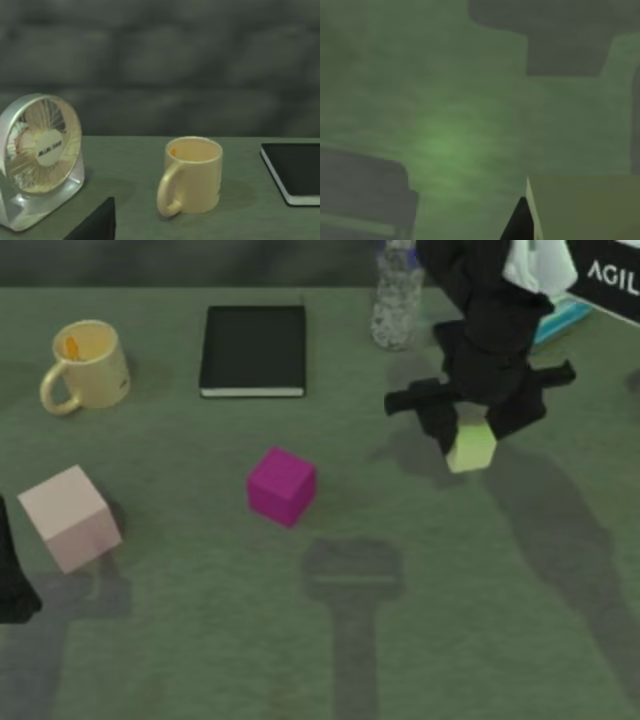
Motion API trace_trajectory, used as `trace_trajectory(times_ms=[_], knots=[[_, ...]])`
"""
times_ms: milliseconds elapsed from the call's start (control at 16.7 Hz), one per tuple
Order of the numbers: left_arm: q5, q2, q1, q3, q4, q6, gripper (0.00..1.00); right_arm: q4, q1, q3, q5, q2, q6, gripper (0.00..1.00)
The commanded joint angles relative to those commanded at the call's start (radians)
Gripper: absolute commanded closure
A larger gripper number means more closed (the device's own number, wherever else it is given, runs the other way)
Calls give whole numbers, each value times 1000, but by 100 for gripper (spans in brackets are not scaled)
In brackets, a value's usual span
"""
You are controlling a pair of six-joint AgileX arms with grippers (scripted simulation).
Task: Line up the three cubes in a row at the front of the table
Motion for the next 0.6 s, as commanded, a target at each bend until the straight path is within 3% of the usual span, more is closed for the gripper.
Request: trace_trajectory(times_ms=[360, 600], knots=[[0, 0, 0, 0, 0, 0, 0, 118, 189, -462, 4, -294, 319, 100], [0, 0, 0, 0, 0, 0, 0, 180, 283, -651, 9, -442, 477, 100]])
